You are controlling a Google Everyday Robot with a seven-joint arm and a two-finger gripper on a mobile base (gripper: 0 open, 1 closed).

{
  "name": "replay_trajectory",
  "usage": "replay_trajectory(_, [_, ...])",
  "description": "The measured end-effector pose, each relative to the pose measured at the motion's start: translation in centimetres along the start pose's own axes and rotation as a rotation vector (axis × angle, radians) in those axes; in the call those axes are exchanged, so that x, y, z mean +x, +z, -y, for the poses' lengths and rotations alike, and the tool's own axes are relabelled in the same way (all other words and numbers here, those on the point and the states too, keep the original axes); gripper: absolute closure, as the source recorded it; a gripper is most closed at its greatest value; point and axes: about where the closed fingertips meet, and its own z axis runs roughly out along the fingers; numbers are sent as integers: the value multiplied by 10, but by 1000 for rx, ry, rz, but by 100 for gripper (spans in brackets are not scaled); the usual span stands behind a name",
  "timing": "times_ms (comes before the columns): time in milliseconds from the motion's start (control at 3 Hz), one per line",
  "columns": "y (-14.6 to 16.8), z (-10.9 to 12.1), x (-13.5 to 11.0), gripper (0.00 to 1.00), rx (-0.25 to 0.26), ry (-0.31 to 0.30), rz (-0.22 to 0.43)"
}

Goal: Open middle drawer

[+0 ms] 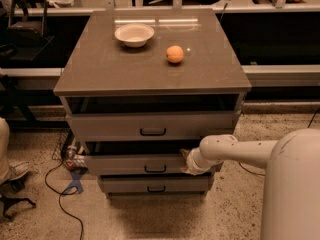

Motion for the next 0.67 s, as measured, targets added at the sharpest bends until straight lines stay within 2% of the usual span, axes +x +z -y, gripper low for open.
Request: replay_trajectory(667, [0,0,0,4,0,0,0])
